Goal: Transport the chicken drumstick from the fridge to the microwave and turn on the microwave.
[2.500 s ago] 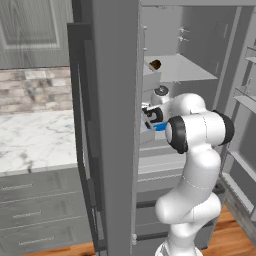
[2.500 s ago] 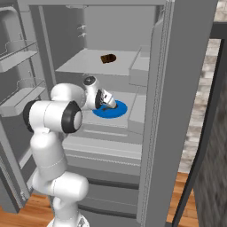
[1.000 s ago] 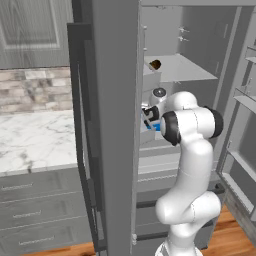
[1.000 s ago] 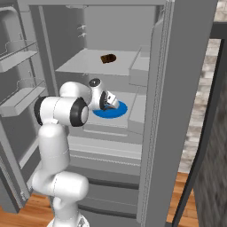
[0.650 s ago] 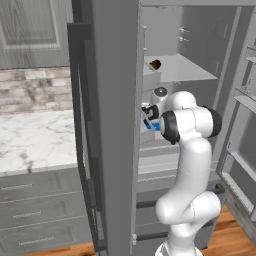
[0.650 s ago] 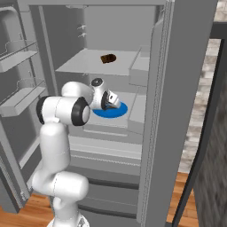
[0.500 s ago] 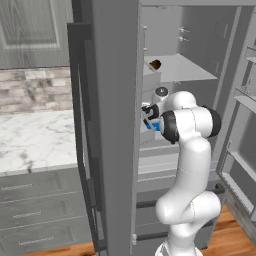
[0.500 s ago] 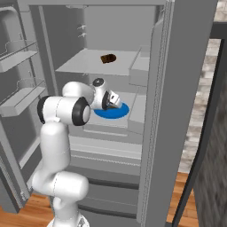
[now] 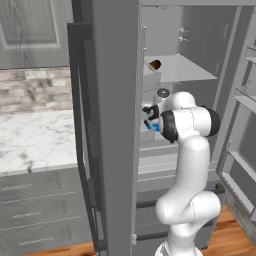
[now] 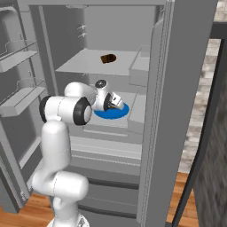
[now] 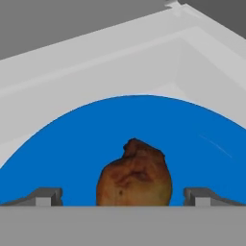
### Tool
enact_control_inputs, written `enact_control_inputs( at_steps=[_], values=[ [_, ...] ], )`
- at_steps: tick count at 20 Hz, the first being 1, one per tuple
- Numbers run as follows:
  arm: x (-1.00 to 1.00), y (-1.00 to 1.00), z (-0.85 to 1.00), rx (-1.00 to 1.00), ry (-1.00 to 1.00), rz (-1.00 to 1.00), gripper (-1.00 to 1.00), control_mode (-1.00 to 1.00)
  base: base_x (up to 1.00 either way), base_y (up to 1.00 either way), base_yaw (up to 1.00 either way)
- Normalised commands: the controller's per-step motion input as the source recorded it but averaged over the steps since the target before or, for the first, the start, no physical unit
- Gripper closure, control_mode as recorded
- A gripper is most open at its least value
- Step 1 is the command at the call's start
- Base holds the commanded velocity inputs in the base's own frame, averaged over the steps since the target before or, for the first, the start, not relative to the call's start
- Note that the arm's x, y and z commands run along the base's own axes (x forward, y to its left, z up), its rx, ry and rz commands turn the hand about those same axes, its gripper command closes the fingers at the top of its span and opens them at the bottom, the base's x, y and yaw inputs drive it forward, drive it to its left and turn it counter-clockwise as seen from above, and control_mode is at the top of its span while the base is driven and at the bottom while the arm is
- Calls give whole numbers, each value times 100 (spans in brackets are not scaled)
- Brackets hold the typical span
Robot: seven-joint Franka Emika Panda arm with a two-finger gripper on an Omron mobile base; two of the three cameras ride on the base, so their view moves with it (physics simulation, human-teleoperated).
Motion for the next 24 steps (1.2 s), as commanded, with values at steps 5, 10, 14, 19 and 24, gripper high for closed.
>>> enact_control_inputs(
  at_steps=[5,10,14,19,24],
  values=[
    [3,0,-13,0,0,0,-100,-100,0,0,0],
    [5,0,-19,0,0,0,-100,-100,0,0,0],
    [2,0,-3,0,0,0,-100,-100,0,0,0],
    [0,0,0,0,0,0,-100,-100,0,0,0],
    [0,0,0,0,0,0,100,-100,0,0,0]
  ],
)
